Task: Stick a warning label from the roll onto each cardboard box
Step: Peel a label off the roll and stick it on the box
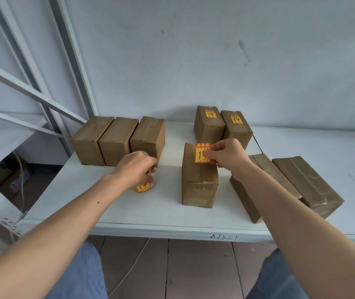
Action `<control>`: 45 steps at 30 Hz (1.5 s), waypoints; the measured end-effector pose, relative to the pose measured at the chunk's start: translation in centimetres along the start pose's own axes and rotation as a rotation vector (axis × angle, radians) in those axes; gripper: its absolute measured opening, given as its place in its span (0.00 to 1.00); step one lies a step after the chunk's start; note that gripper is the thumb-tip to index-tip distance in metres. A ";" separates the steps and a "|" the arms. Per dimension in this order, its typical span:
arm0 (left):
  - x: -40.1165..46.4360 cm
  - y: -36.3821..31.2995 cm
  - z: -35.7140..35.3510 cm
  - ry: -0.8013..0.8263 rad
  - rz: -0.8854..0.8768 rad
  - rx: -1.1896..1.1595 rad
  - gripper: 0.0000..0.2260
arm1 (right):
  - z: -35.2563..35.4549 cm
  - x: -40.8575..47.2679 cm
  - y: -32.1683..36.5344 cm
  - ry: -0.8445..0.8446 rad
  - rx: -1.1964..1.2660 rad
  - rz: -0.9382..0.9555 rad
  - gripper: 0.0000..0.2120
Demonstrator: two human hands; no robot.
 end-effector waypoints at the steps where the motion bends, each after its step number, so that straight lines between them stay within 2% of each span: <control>1: 0.0 -0.1 -0.1 0.008 0.001 0.011 0.17 | 0.0 0.0 -0.1 0.017 -0.011 -0.021 0.10; 5: -0.1 0.2 0.6 -0.025 0.042 -0.060 0.27 | 0.0 0.3 -0.4 0.058 -0.081 -0.040 0.13; 9: 0.7 -0.4 2.3 -0.111 0.092 -0.267 0.25 | -0.1 0.4 -0.4 0.073 -0.123 -0.031 0.16; 12: 1.6 -1.8 1.9 -0.061 0.100 -0.472 0.27 | -0.2 0.2 -0.2 0.070 -0.133 -0.023 0.17; 15: 2.0 -3.7 1.4 0.038 0.106 -0.536 0.33 | -0.3 0.1 0.1 0.055 -0.150 0.005 0.18; 22: 2.0 -5.2 0.7 0.105 0.139 -0.655 0.24 | -0.8 -0.2 0.7 -0.006 -0.285 0.075 0.18; 28: 2.2 -5.2 0.1 0.124 0.150 -0.741 0.24 | -1.0 -1.2 1.7 -0.061 -0.405 0.172 0.21; 31: 2.3 -5.0 -0.5 0.125 0.162 -0.787 0.24 | -0.8 -1.1 1.7 -0.097 -0.437 0.191 0.26; 33: 2.4 -4.9 -0.8 0.118 0.167 -0.815 0.23 | -0.4 -0.6 1.1 -0.119 -0.435 0.175 0.29; 38: 2.4 -4.9 -1.3 0.082 0.179 -0.874 0.16 | -0.3 0.9 -0.6 -0.150 -0.404 0.068 0.30; 42: 2.5 -4.6 -1.6 0.075 0.189 -0.876 0.18 | -0.7 1.5 -0.9 -0.179 -0.422 0.015 0.27; 45: 2.4 -4.6 -1.6 0.067 0.200 -0.887 0.19 | -0.7 1.4 -1.0 -0.133 -0.380 0.019 0.32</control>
Point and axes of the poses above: each hand's wrist, its own x-axis towards the middle knuckle, its own z-axis out of the back of the hand, y = z × x, the point moved 9 cm from there along x, towards the middle knuckle, and after that the axes turned 11 degrees about x, right-handed, at the moved point
